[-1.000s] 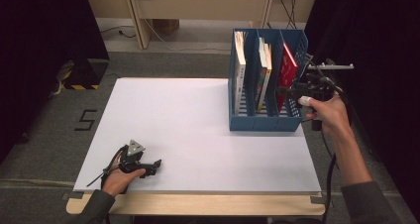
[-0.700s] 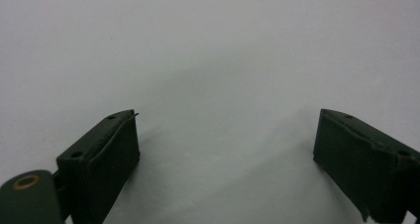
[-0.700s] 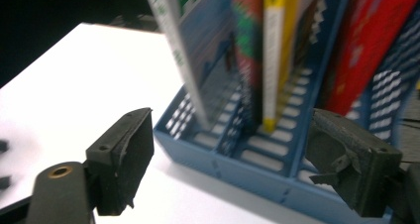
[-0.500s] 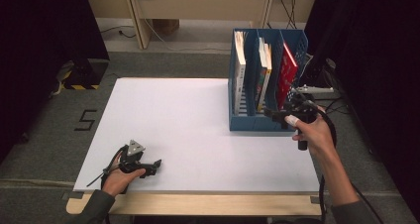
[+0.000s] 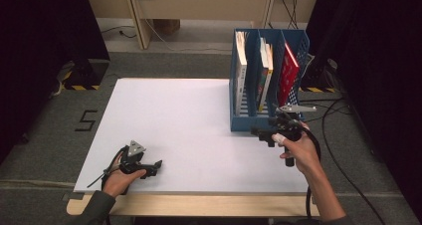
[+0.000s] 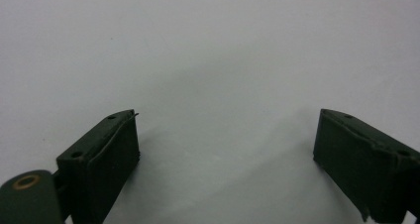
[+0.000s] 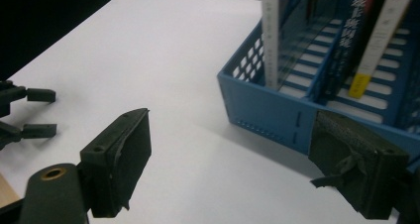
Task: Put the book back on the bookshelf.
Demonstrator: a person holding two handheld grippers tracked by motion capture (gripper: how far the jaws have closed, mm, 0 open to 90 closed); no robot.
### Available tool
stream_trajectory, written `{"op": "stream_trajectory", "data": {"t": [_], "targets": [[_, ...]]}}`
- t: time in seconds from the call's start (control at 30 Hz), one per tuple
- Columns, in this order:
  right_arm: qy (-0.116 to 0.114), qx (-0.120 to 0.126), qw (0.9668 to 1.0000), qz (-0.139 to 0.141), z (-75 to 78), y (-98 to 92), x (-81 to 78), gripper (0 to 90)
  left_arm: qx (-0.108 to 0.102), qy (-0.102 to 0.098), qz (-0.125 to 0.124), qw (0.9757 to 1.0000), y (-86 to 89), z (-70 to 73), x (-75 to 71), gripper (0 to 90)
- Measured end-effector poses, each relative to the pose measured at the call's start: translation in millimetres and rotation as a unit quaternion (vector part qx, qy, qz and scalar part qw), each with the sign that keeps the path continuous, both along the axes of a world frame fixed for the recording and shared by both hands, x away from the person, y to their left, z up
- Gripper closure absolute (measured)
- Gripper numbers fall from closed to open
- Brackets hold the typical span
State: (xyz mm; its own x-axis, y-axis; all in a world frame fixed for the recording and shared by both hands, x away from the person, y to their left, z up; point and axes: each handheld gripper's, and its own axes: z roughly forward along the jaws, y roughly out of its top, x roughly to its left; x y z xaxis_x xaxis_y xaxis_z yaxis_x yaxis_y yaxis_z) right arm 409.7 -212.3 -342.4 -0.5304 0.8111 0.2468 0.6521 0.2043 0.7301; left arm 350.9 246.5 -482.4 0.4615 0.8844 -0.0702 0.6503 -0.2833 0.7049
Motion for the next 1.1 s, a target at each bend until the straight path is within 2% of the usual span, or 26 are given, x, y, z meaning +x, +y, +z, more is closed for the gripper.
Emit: {"op": "stream_trajectory", "data": {"t": [0.23,0.43,0.5,0.67,0.87,0.9,1.1], "targets": [[0.000,0.007,0.9999,0.012,-13.3,10.9,-8.2,17.8,0.000,0.001,0.000,1.0000,0.1,0.1,-0.1,9.6],[0.015,0.002,0.9998,0.015,-35.4,16.0,-13.9,17.9,0.000,0.001,0.000,1.0000,0.0,0.2,-0.1,9.6],[0.021,0.009,0.9996,0.017,-43.8,17.6,-17.3,17.5,0.000,0.001,0.000,1.0000,0.0,0.2,-0.1,9.6],[0.020,0.006,0.9996,0.020,-55.0,20.2,-22.0,16.6,-0.001,0.000,0.001,1.0000,-0.2,0.0,-0.2,9.5],[0.035,0.007,0.9991,0.024,-74.6,21.3,-28.3,16.7,-0.001,0.000,0.001,1.0000,-0.1,0.1,-0.2,9.6],[0.043,0.003,0.9988,0.025,-81.6,20.6,-30.0,16.9,-0.001,0.000,0.001,1.0000,-0.1,0.1,-0.2,9.6],[0.060,-0.010,0.9979,0.022,-97.4,22.4,-33.5,17.8,-0.001,0.000,0.001,1.0000,-0.1,0.0,-0.3,9.6]]}}
